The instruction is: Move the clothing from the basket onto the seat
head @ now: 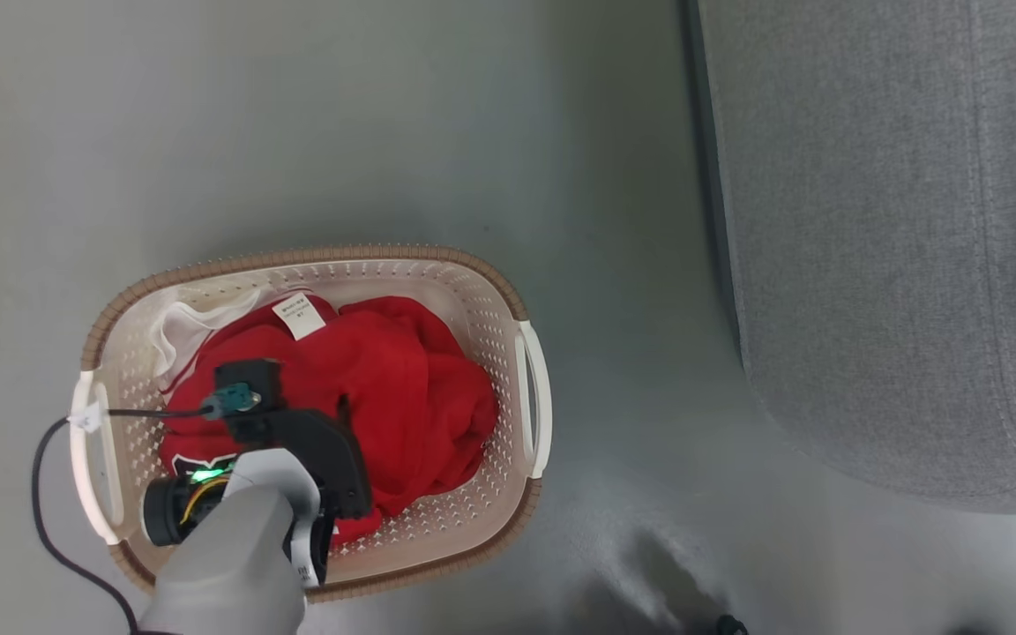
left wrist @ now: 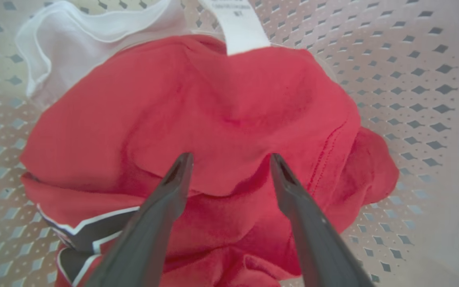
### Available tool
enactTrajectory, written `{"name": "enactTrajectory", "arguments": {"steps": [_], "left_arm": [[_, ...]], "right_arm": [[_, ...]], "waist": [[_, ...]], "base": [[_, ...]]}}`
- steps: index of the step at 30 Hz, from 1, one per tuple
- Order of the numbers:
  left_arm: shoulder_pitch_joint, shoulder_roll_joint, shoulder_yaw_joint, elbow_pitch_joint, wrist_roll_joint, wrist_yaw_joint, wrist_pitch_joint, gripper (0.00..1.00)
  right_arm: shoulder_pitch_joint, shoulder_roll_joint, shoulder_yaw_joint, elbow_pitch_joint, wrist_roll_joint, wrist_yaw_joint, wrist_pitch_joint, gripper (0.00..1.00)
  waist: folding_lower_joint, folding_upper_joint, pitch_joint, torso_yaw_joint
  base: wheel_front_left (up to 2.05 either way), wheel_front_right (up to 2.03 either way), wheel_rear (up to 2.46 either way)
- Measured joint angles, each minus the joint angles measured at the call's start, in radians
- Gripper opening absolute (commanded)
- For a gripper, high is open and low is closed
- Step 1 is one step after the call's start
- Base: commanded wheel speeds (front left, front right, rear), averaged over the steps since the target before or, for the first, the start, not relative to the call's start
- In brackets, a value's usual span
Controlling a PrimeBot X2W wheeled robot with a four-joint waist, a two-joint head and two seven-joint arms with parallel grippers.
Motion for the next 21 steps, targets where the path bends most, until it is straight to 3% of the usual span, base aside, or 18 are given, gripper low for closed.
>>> {"name": "enactTrajectory", "arguments": {"steps": [21], "left_arm": [[-0.031,0.000,-0.051,0.046,-0.165,0.000,0.035,1.00]], "right_arm": [[-0.018,-0.024,0.001,-0.023,0.044,0.000,0.000,1.00]], "waist": [[-0.0001,-0.0001,0.088,-0.005]], "base": [[0.00,0.00,0.00]]}}
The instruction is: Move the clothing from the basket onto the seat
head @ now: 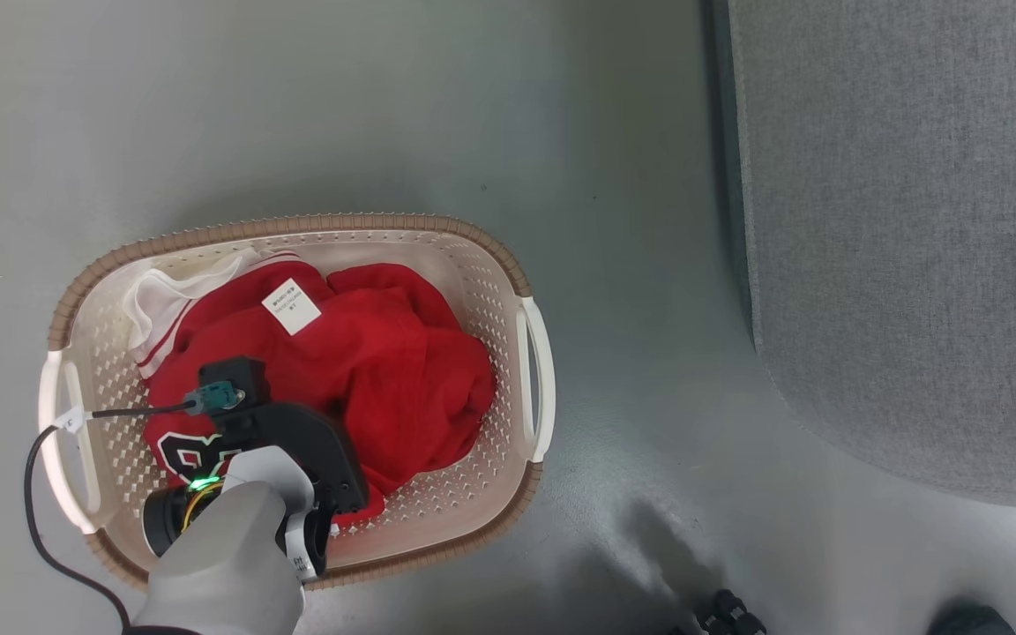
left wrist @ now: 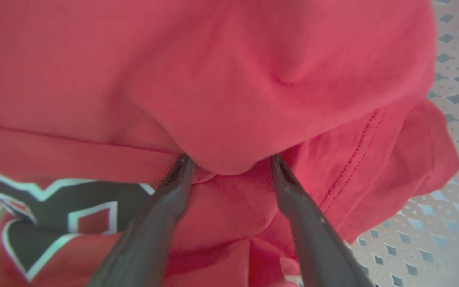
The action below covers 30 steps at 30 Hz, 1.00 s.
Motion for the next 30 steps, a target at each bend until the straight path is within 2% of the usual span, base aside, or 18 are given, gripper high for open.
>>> {"name": "enactTrajectory", "arguments": {"steps": [1,3,16,30], "left_arm": [[0.000,0.000,-0.002,0.000,-0.008,0.000,0.002,0.76],[0.000,0.001,-0.011,0.001,-0.016,0.000,0.006,0.00],[-0.004,0.001,-0.071,0.007,-0.068,0.000,-0.018,0.00],[-0.020,0.000,-0.127,0.005,-0.079,0.000,-0.159,0.00]], "right_arm": [[-0.004,-0.001,0.000,0.000,0.001,0.000,0.000,1.00],[-0.011,-0.002,0.000,-0.001,0.004,0.000,0.000,1.00],[-0.012,-0.009,-0.002,0.000,0.007,0.000,0.000,1.00],[-0.008,-0.009,-0.005,0.033,0.004,0.000,0.000,1.00]], "waist": [[0.0000,0.0000,0.001,-0.001],[0.0001,0.0000,0.002,-0.003],[0.0000,0.0000,0.004,-0.005],[0.0000,0.0000,-0.044,0.019]], "base": [[0.00,0.00,0.00],[0.00,0.00,0.00],[0.00,0.00,0.00],[0.00,0.00,0.00]]}}
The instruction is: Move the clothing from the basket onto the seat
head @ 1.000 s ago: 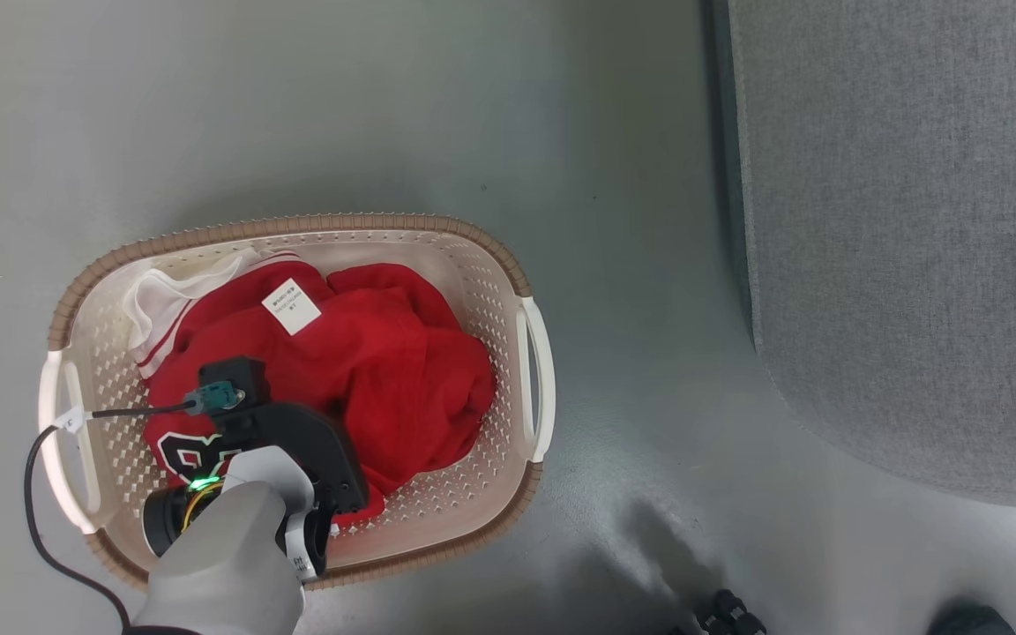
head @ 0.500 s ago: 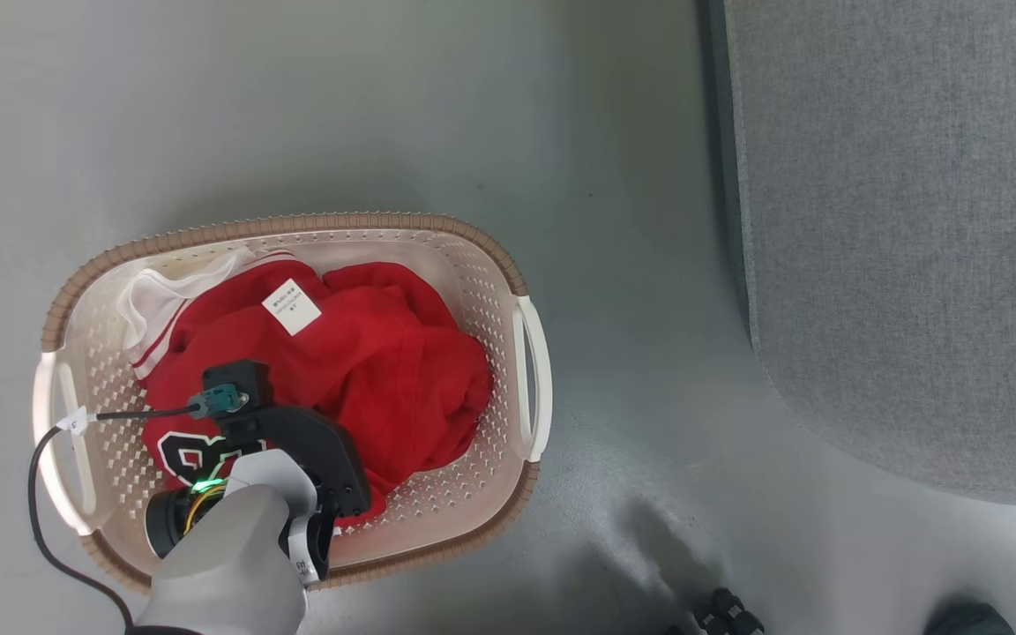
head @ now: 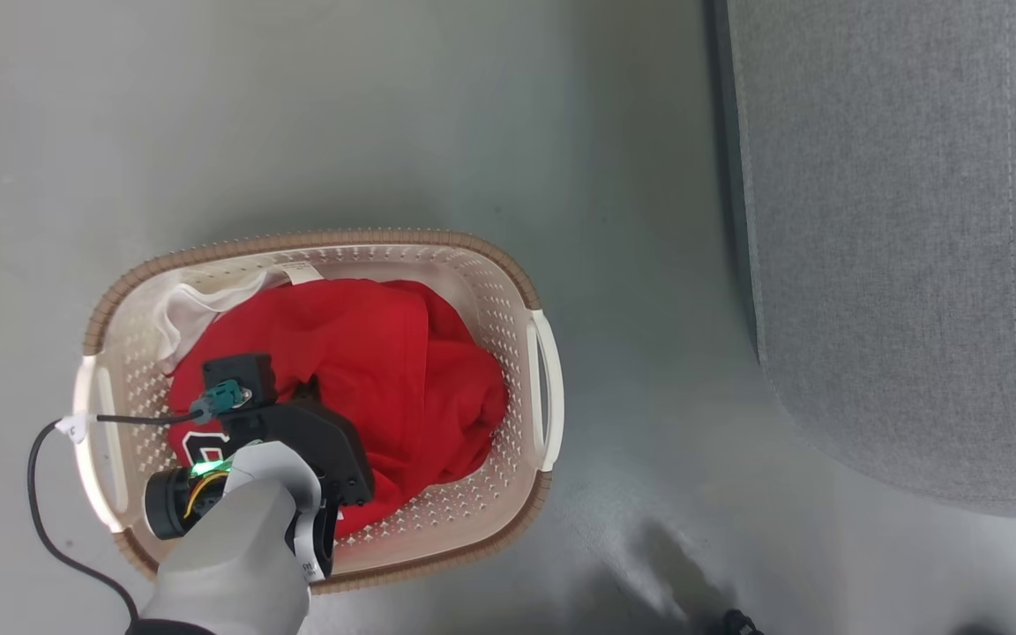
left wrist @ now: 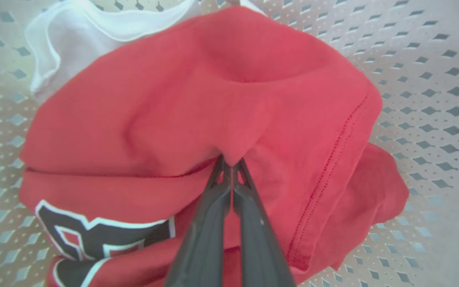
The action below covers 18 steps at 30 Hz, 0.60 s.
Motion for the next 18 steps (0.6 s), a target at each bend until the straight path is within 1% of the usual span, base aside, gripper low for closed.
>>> {"name": "enactTrajectory", "arguments": {"steps": [6,11,18], "left_arm": [[0.007,0.000,-0.018,-0.022,-0.033,0.000,-0.034,0.00],[0.024,0.000,-0.040,-0.039,-0.034,0.000,-0.044,0.00],[0.060,0.000,-0.031,-0.067,-0.036,0.000,-0.044,0.00]], "right_arm": [[0.013,0.000,0.012,0.028,-0.008,0.000,0.000,1.00],[0.033,0.000,0.023,0.049,-0.020,0.000,0.000,1.00],[0.048,0.011,0.034,0.089,-0.045,0.000,0.000,1.00]], "waist": [[0.0000,0.0000,-0.042,0.015],[-0.0001,0.0000,-0.086,0.030],[-0.0002,0.0000,-0.161,0.054]], "base": [[0.00,0.00,0.00],[0.00,0.00,0.00],[0.00,0.00,0.00]]}}
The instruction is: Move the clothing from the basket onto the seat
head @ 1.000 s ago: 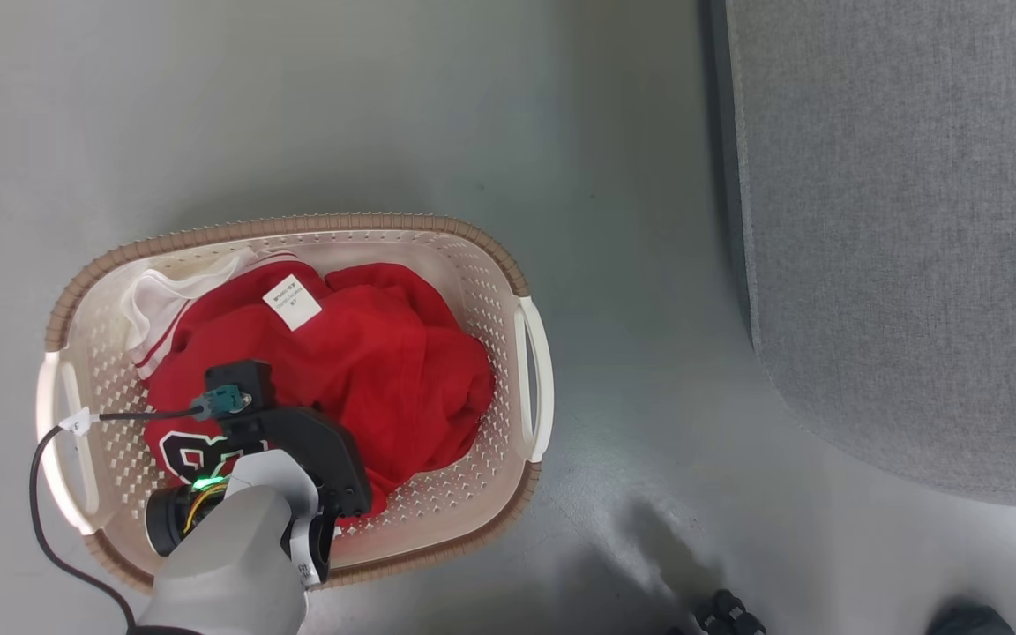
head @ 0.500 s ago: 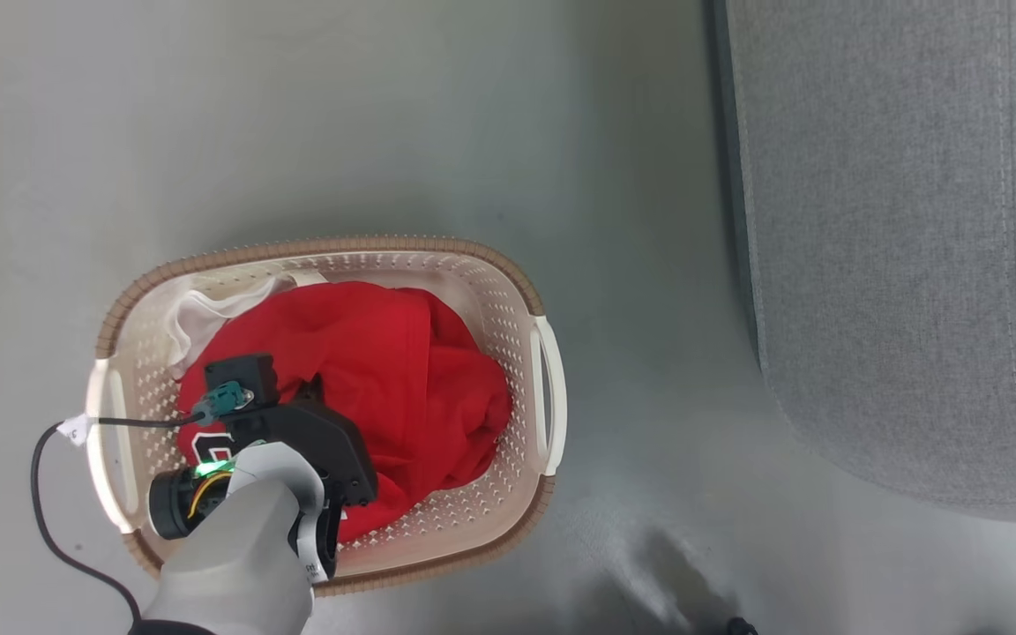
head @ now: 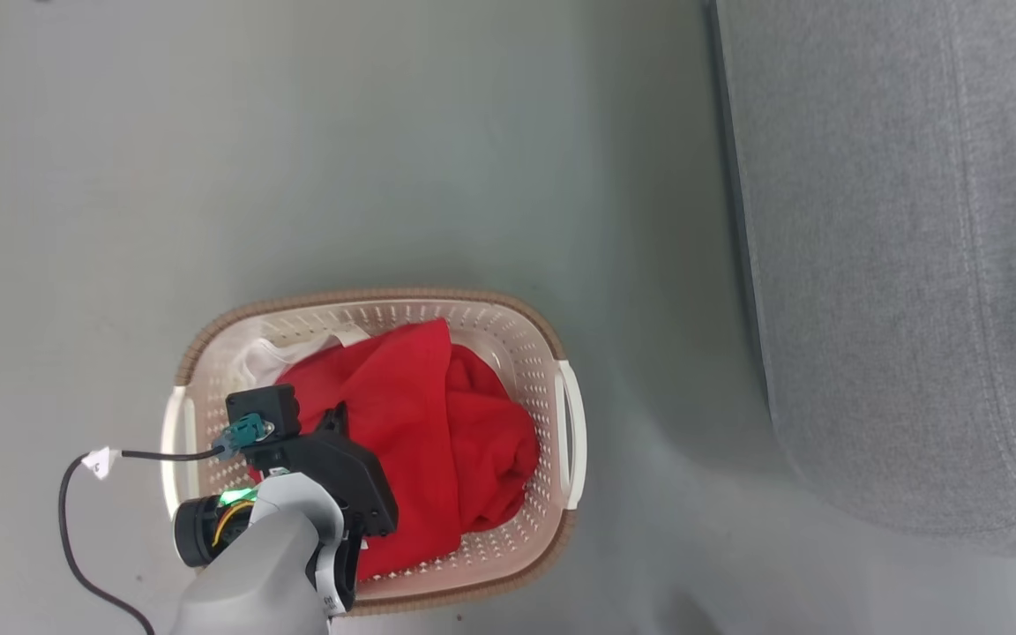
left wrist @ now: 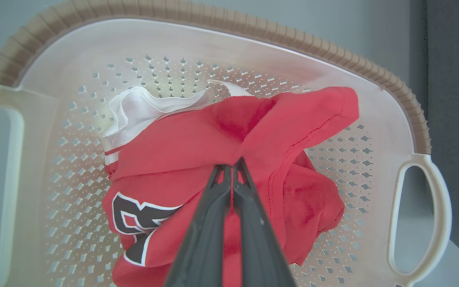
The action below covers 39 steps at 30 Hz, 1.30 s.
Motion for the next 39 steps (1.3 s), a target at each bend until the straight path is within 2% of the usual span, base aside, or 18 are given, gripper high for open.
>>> {"name": "enactTrajectory", "arguments": {"steps": [12,20,34,39], "left_arm": [[0.073,-0.004,0.074,-0.024,0.015,0.000,0.000,0.00],[0.107,-0.006,0.131,-0.048,0.088,0.000,0.000,0.00],[0.133,-0.011,0.286,-0.084,0.328,0.000,0.000,0.00],[0.163,-0.008,0.341,-0.152,0.428,0.000,0.000,0.00]], "right_arm": [[0.056,0.030,-0.004,0.055,-0.064,0.000,0.000,1.00],[0.104,0.069,0.015,0.087,-0.105,0.000,0.000,1.00],[0.200,0.157,0.103,0.137,-0.177,0.000,0.000,1.00],[0.232,0.195,0.146,0.161,-0.192,0.000,0.000,1.00]], "waist": [[-0.0001,-0.0001,-0.161,0.050],[-0.0001,-0.0001,-0.276,0.089],[-0.0001,-0.0001,-0.480,0.149],[0.0000,-0.0002,-0.548,0.166]], "base": [[0.00,0.00,0.00],[0.00,0.00,0.00],[0.00,0.00,0.00],[0.00,0.00,0.00]]}}
